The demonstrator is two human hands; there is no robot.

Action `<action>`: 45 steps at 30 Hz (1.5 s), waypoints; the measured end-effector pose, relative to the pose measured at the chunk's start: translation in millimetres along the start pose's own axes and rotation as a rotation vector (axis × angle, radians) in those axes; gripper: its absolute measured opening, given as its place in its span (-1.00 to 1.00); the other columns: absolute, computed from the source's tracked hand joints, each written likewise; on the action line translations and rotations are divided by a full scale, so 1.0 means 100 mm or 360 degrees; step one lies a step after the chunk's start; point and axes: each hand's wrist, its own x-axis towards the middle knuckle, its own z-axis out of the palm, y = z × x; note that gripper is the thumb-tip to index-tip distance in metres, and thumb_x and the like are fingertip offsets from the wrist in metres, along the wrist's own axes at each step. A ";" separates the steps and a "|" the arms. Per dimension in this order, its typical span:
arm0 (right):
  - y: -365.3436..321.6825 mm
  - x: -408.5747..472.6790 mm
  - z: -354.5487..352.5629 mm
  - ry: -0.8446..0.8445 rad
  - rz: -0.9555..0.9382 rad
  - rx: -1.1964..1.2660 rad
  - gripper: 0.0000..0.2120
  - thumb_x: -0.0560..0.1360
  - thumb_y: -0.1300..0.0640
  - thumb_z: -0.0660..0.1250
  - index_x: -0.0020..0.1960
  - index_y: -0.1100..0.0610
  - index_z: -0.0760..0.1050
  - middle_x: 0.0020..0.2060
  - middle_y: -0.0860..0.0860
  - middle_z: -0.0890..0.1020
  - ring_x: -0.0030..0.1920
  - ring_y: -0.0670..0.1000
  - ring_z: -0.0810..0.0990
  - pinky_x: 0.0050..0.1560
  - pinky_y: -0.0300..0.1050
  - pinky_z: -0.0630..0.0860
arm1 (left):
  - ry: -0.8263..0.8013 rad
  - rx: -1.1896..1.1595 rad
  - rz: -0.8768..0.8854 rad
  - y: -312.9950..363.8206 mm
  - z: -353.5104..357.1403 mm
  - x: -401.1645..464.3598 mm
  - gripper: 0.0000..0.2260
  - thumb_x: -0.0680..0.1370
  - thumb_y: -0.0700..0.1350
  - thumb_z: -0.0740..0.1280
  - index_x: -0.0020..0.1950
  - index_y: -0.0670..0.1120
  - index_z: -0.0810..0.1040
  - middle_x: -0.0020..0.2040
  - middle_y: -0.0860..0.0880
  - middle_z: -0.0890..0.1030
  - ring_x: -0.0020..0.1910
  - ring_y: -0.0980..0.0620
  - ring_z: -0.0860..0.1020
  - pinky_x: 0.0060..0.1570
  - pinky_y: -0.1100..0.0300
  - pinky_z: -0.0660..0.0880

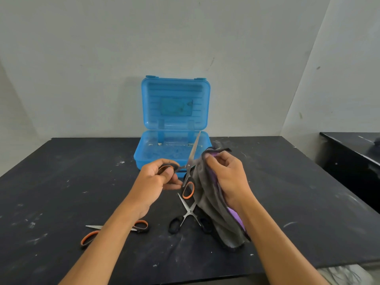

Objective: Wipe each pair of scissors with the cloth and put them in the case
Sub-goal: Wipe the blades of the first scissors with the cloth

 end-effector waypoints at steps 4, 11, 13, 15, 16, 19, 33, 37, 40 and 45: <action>0.03 -0.04 0.07 -0.0188 -0.0027 0.0007 -0.87 0.53 0.21 0.52 0.06 0.21 0.70 -0.07 0.20 0.79 -0.07 0.17 0.76 0.09 0.12 0.70 | -0.0048 -0.0196 -0.0047 0.02 0.06 0.02 -0.79 0.68 -0.31 0.18 0.10 -0.13 0.60 -0.22 -0.15 0.54 -0.10 -0.22 0.72 -0.13 0.10 0.67; -0.01 -0.05 0.08 -0.0187 -0.0022 0.0051 -0.92 0.56 0.26 0.48 0.04 0.23 0.70 -0.09 0.22 0.78 -0.14 0.09 0.74 0.02 0.04 0.69 | 0.0063 -0.0532 -0.0086 0.00 0.12 -0.02 -0.85 0.68 -0.23 0.22 0.16 -0.09 0.57 -0.17 -0.15 0.56 -0.15 -0.26 0.72 -0.24 0.11 0.66; -0.02 -0.06 0.08 -0.0220 -0.0030 0.0026 -0.94 0.57 0.25 0.48 0.04 0.21 0.70 -0.08 0.25 0.77 -0.15 0.07 0.73 0.01 0.02 0.68 | 0.0139 -0.0536 -0.0055 -0.02 0.12 -0.01 -0.85 0.68 -0.21 0.21 0.17 -0.13 0.55 -0.15 -0.16 0.56 -0.18 -0.25 0.73 -0.26 0.11 0.66; -0.02 -0.08 0.09 -0.0229 -0.0050 0.0001 -0.94 0.58 0.22 0.48 -0.05 0.10 0.72 -0.13 0.18 0.78 -0.18 0.03 0.73 -0.07 -0.07 0.69 | 0.0123 -0.0455 -0.0020 -0.02 0.11 0.01 -0.83 0.70 -0.22 0.18 0.16 -0.12 0.56 -0.14 -0.16 0.55 -0.16 -0.27 0.73 -0.24 0.11 0.67; -0.02 -0.09 0.10 -0.0215 -0.0058 -0.0002 -0.92 0.58 0.19 0.49 -0.09 0.08 0.73 -0.16 0.14 0.79 -0.20 0.01 0.72 -0.10 -0.09 0.68 | 0.0096 -0.0406 -0.0006 -0.02 0.10 0.01 -0.81 0.70 -0.23 0.16 0.15 -0.11 0.57 -0.13 -0.17 0.54 -0.14 -0.28 0.72 -0.23 0.10 0.67; -0.01 -0.09 0.11 -0.0151 -0.0070 0.0042 -0.91 0.58 0.12 0.50 -0.08 0.10 0.75 -0.16 0.11 0.80 -0.20 0.02 0.75 -0.11 -0.11 0.68 | 0.0017 -0.0301 0.0027 0.00 0.10 0.02 -0.73 0.71 -0.24 0.13 0.09 -0.02 0.60 -0.08 -0.19 0.53 -0.13 -0.29 0.72 -0.20 0.08 0.68; 0.18 -0.04 0.21 0.0034 -0.0091 0.0008 -0.83 0.65 0.07 0.40 -0.02 0.12 0.72 -0.14 0.16 0.79 -0.17 0.05 0.71 -0.07 0.01 0.66 | -0.0002 -0.0297 0.0012 -0.15 0.13 0.09 -0.71 0.71 -0.22 0.14 0.01 0.03 0.62 -0.14 -0.17 0.49 -0.15 -0.31 0.72 -0.24 0.10 0.67; 0.25 -0.02 0.17 -0.0023 -0.0134 0.0117 -0.79 0.52 0.05 0.51 -0.07 0.22 0.71 -0.10 0.28 0.75 -0.18 0.03 0.66 -0.09 -0.01 0.61 | -0.0014 -0.0303 0.0035 -0.17 0.14 0.07 -0.73 0.70 -0.22 0.16 0.02 0.02 0.62 -0.13 -0.19 0.48 -0.16 -0.30 0.72 -0.24 0.09 0.67; 0.27 -0.02 0.17 -0.0066 -0.0148 0.0068 -0.77 0.49 0.00 0.50 -0.07 0.18 0.72 -0.11 0.26 0.76 -0.19 0.02 0.68 -0.12 -0.08 0.63 | -0.0010 -0.0311 0.0050 -0.20 0.13 0.02 -0.74 0.70 -0.21 0.16 0.02 0.01 0.62 -0.16 -0.17 0.46 -0.16 -0.31 0.72 -0.24 0.09 0.67; 0.25 -0.07 0.23 -0.0066 -0.0149 0.0153 -0.79 0.67 0.09 0.38 -0.06 0.09 0.75 -0.16 0.13 0.80 -0.19 0.02 0.74 -0.16 -0.13 0.65 | -0.0007 -0.0289 0.0087 -0.18 0.09 -0.03 -0.75 0.70 -0.20 0.16 0.04 0.01 0.62 -0.14 -0.19 0.46 -0.13 -0.30 0.72 -0.21 0.06 0.68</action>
